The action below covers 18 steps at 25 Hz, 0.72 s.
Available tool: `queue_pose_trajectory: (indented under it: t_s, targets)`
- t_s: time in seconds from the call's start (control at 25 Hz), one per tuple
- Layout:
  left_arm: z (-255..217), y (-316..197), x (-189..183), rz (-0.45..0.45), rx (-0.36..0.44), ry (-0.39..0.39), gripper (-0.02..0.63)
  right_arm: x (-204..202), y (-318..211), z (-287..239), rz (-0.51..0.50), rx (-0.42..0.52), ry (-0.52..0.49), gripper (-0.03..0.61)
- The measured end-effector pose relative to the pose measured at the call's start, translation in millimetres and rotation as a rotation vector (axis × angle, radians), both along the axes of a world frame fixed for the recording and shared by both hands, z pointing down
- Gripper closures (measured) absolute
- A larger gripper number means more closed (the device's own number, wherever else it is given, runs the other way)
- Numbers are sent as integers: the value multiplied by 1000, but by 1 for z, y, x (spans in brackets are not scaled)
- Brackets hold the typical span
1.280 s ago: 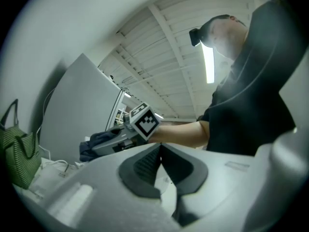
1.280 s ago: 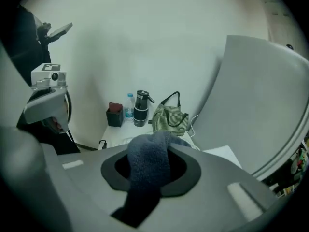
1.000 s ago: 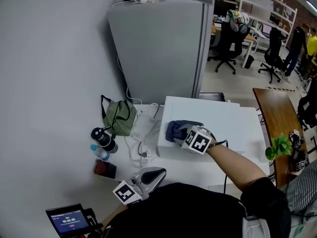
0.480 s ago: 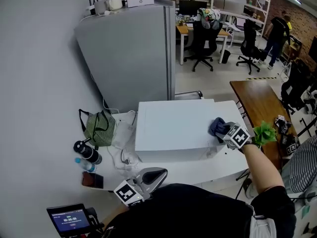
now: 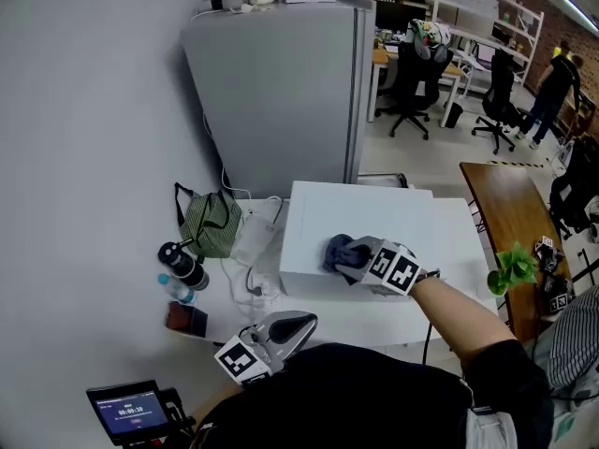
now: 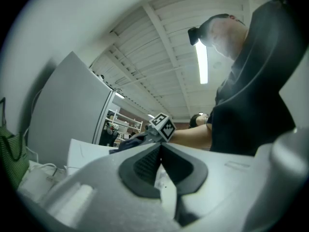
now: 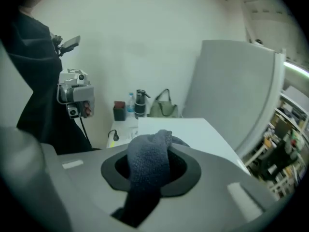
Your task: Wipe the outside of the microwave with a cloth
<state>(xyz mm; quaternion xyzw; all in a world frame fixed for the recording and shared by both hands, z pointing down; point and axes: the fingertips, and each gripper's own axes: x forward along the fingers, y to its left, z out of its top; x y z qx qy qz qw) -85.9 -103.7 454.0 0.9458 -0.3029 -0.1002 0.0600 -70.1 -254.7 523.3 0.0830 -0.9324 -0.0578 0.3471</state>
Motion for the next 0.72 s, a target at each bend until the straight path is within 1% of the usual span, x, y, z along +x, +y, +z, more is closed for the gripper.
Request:
queue_pose_trajectory:
  t_s: [0.08,0.16,0.24,0.32,0.4,0.52,0.6,0.72]
  targets:
    - [-1,4,-16,-39,0,1,611,-61,19,2,-115,21,13,497]
    - [-2,9,-31,-79,-1,5,611,-103,27,6,-177,66,46,497]
    - [-1,14,-44,-116,-4,8,611,-125,26,15,-196,87,86,497]
    - [-1,17,-52,-140,-3,13,611,-128,23,27,-198,83,111,497]
    - [-2,18,-54,-146,-5,13,611,-117,21,31,-188,69,115,497]
    - [-4,15,-43,-116,-1,6,611,-76,12,33,-133,44,126,497]
    - [-3,9,-29,-80,0,5,611,-32,3,39,-62,9,124,497]
    - [-2,0,1,-3,6,-3,611,48,-9,42,69,-30,121,497]
